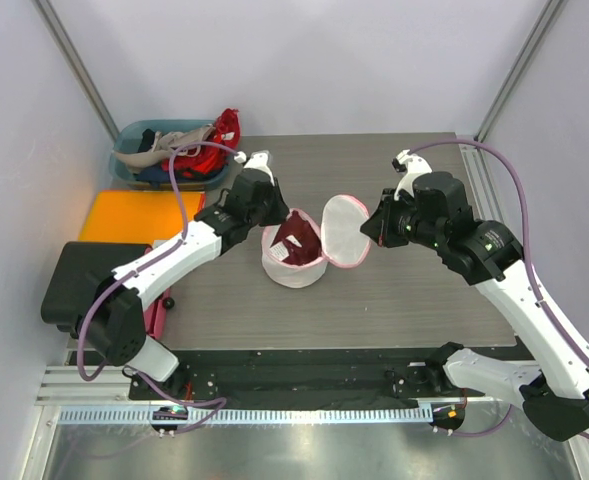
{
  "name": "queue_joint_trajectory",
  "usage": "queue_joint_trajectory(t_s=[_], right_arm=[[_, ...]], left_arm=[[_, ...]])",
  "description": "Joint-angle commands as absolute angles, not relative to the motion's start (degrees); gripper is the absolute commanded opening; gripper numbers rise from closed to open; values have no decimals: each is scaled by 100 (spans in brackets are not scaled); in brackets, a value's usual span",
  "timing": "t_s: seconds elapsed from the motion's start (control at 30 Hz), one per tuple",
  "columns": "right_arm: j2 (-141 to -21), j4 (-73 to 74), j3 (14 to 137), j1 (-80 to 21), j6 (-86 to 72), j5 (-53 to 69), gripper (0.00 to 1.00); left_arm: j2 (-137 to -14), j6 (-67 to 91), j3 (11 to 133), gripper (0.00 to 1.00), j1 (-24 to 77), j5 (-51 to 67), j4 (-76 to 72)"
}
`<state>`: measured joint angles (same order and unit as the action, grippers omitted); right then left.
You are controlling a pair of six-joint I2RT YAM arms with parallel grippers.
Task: Place the bra in the laundry bag and zip it closed
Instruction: Adjust the bra in the laundry bag.
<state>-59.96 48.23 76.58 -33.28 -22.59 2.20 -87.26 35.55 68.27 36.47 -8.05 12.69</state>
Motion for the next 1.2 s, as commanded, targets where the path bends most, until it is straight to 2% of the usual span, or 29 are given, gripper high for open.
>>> queue_joint_trajectory(t_s=[0.0,0.07,0.3,0.5,0.63,0.7,0.77,0.8,0.9,0.93,0.97,1.03,1.17], right_arm=[[-5871,4702,7840,-3349,-2127,237,1],[-5862,4667,7840,-3349,-2127,263,1],[-5950,4658,7919,-3349,-2153,369,1],[-5906,4658,8033,-3349,-2180,308,1],[-5906,4746,8095,-3349,-2118,202,1],[-5906,4764,8068,-3349,-2092,193,1],[-5906,4764,8007,-3349,-2039,167,1],[-5898,4764,7989,-3349,-2022,141,1],[-5898,4764,7928,-3349,-1969,44,1],[-5889,4764,7919,-3349,-1969,35,1],[-5889,4755,7928,-3349,-1960,44,1],[-5889,4746,7928,-3340,-1951,53,1],[-5862,4746,7945,-3349,-1925,79,1]], left_arm=[[-8613,3234,6680,15,3604,-326,1117],[-8779,3322,6662,10,3612,-351,1090],[-9727,3656,6872,8,3744,-70,695],[-10880,3814,7259,3,3832,-632,685],[-10217,3902,6698,3,3885,-914,238],[-9837,3798,6610,9,3885,-1019,316],[-9292,3718,6636,23,3885,-1055,623],[-9116,3666,6671,34,3885,-1037,702],[-8667,3648,6749,50,3885,-1203,1133],[-8614,3639,6785,63,3867,-1248,1386],[-8570,3630,6811,69,3858,-1283,1510],[-8499,3577,6812,75,3824,-1196,1687],[-8464,3577,6487,74,3762,-1265,1714]])
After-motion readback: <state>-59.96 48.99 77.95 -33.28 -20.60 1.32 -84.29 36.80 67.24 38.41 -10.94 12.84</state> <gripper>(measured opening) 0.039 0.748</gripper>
